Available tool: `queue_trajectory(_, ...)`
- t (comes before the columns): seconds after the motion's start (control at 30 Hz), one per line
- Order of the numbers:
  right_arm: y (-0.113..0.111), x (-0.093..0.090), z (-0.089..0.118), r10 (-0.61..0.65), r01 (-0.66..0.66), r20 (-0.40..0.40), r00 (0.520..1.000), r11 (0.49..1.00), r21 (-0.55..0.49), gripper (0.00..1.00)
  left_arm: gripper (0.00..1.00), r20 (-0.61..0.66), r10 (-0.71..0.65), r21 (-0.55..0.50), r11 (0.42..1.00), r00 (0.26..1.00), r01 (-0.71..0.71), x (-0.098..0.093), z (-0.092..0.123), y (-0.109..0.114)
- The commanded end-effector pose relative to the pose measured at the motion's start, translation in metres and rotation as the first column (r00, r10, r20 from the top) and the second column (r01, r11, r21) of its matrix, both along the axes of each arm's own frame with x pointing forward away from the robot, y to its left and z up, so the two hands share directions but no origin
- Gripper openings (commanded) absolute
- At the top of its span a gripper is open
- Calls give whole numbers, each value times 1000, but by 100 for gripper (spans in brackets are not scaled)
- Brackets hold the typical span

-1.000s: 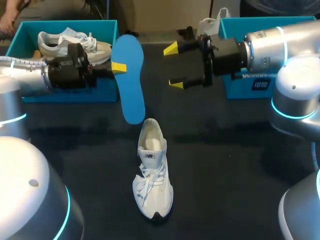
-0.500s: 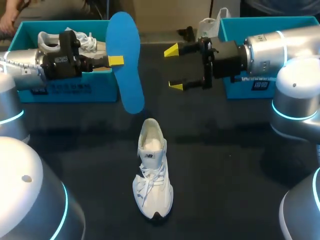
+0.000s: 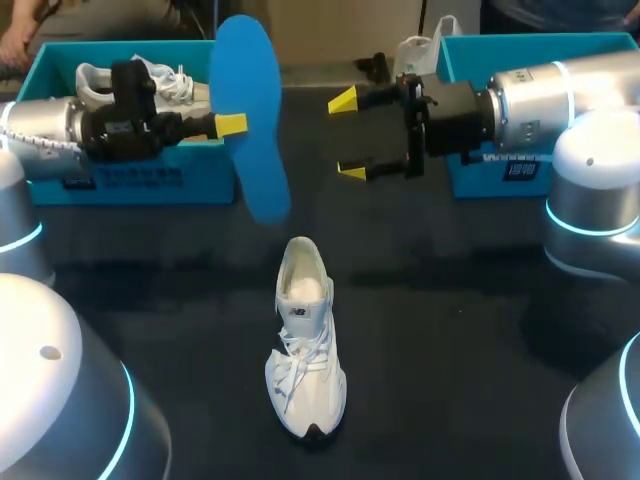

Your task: Take the shoe out of the shoebox, open the shoe tongue, remove and reinsert the insole, then place the shoe into the shoebox

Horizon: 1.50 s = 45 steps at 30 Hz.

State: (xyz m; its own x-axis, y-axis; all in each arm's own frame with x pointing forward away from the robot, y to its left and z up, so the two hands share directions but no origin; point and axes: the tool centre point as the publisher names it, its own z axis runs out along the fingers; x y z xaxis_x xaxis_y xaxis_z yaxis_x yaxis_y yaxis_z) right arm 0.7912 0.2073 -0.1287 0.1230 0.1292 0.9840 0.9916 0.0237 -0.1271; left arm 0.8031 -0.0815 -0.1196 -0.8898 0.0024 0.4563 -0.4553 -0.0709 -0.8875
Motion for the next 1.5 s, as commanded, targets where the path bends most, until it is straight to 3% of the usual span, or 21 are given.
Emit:
queue_trajectory(0.03,2,0,0,-2,2,0,1000,1000,-2,100,0,261,15,34,999,965,-24,5,7,9)
queue_trajectory(0.5,2,0,0,-2,2,0,1000,1000,-2,100,0,291,17,33,999,957,-28,5,6,9)
queue_trajectory(0.7,2,0,0,-2,2,0,1000,1000,-2,100,0,565,72,35,993,822,-112,-5,9,12)
queue_trajectory(0.87,2,0,0,-2,2,0,1000,1000,-2,100,0,780,117,-4,983,615,-181,-9,13,17)
queue_trajectory(1.23,2,0,0,-2,2,0,1000,1000,-2,100,0,780,117,-4,983,615,-181,-9,13,17)
queue_trajectory(1.4,2,0,0,-2,2,0,1000,1000,-2,100,0,898,110,-42,985,425,-165,-11,16,17)
queue_trajectory(1.5,2,0,0,-2,2,0,1000,1000,-2,100,0,967,95,-59,986,238,-156,-13,15,18)
